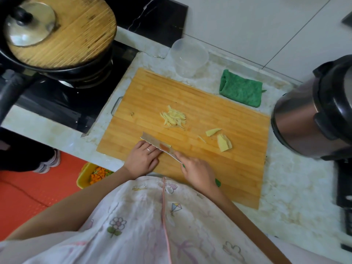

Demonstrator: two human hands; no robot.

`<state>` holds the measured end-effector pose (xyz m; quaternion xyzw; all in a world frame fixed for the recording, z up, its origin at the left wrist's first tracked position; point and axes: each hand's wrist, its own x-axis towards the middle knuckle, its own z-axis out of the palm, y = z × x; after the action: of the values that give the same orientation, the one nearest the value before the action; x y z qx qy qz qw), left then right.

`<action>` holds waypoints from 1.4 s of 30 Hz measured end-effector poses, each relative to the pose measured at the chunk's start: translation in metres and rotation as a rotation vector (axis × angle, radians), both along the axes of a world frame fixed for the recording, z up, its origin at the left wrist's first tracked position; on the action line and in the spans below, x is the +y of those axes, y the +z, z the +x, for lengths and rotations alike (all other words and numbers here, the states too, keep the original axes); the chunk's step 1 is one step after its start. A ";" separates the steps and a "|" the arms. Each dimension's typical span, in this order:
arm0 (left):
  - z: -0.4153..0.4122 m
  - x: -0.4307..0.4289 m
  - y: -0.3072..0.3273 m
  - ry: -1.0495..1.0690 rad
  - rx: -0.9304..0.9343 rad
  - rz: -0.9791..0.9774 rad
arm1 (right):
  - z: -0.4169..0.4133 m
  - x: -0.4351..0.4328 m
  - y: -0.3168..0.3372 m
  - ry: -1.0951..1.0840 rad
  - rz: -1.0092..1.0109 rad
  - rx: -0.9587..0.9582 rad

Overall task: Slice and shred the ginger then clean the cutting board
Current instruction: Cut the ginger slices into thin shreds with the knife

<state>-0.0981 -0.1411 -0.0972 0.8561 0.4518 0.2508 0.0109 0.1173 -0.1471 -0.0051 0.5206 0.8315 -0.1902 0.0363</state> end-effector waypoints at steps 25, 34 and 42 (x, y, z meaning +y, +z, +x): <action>-0.002 -0.001 0.000 0.042 -0.014 0.025 | -0.016 -0.001 0.014 -0.046 -0.027 -0.125; -0.002 0.001 0.000 0.021 -0.006 0.010 | -0.015 0.007 0.020 -0.119 -0.070 -0.075; -0.003 0.000 0.001 0.036 0.006 0.058 | -0.016 0.005 0.019 -0.070 -0.095 -0.087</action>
<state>-0.1007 -0.1409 -0.0966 0.8485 0.4596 0.2614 -0.0199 0.1010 -0.1416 0.0137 0.5550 0.8004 -0.2076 0.0904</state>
